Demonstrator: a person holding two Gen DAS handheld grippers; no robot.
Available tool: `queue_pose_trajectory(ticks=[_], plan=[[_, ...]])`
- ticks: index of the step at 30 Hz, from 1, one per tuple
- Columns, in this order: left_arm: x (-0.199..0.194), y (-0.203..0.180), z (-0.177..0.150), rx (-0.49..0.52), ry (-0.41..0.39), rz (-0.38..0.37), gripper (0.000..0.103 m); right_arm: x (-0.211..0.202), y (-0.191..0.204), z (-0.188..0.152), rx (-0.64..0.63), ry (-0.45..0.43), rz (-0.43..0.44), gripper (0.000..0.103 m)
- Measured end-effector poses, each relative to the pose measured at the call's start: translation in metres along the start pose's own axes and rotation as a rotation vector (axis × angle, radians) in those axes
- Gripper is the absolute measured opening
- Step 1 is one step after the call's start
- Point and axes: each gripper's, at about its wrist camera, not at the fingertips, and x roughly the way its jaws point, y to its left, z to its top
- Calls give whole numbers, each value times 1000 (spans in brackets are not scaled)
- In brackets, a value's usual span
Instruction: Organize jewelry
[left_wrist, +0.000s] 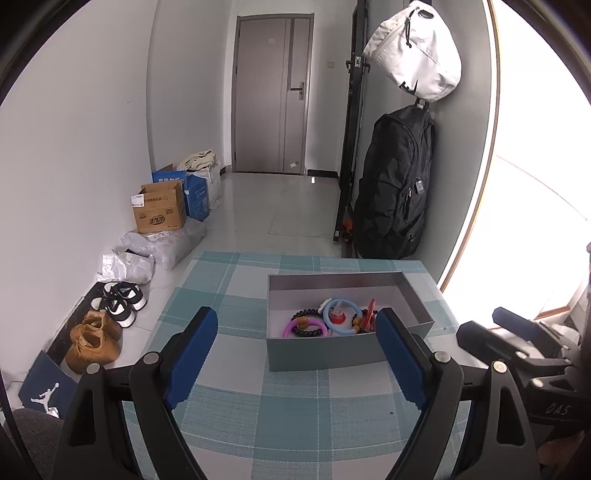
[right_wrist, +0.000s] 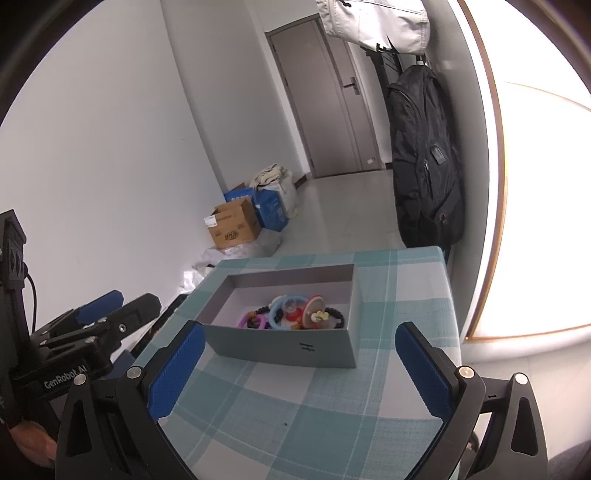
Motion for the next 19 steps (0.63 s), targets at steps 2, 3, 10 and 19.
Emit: queue_pose_trajectory(ticks=[2,3,10,19], plan=[[-1,0,1,2,-8,4,84,0,0,0,1,0,0,103],[-1,0,1,1,-9,1,84,1,0,0,1,0,-3,103],[-3,-1,-1,7,-8,-6,84,2,0,-1,9,4,-7,103],[-5,3,1,-4,-26,-12,85,3,-1,-1,11,6,-12,103]])
